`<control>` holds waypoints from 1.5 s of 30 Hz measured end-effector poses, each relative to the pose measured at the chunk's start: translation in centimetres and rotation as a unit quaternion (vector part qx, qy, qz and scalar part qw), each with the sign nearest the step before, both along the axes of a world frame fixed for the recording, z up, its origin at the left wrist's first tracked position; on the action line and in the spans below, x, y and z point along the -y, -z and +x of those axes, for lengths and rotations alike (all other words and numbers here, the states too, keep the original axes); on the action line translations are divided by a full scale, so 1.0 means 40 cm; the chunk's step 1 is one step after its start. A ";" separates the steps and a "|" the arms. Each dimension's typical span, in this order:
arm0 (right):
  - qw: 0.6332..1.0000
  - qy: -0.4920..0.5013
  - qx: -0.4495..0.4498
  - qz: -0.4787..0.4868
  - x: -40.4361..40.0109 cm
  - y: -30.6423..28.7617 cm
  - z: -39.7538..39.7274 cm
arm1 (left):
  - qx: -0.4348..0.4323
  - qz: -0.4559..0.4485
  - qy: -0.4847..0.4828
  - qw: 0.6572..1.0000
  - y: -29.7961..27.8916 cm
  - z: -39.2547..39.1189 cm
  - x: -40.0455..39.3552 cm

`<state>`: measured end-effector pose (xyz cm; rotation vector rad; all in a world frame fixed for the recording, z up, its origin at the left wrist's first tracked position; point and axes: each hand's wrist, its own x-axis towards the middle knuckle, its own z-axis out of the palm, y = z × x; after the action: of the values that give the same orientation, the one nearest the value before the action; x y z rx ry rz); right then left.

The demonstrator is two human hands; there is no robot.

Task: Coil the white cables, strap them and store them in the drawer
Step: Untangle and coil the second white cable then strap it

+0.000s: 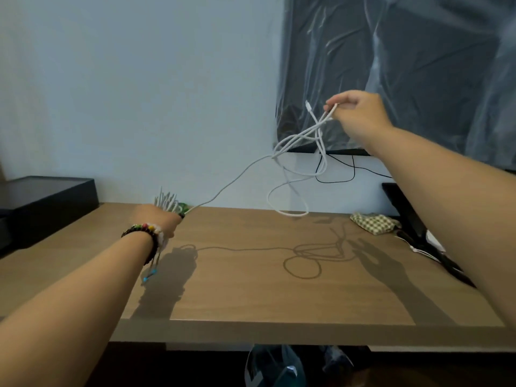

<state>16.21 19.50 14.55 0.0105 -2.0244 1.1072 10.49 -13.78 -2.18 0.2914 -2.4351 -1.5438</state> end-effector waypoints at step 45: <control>0.921 -0.010 0.230 0.313 0.149 0.635 -0.019 | 0.021 0.403 0.102 0.909 0.178 0.001 -0.078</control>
<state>15.44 13.55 -10.85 0.1067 -2.7359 0.4449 10.55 -10.65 -9.32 0.2056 -1.7556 -2.6005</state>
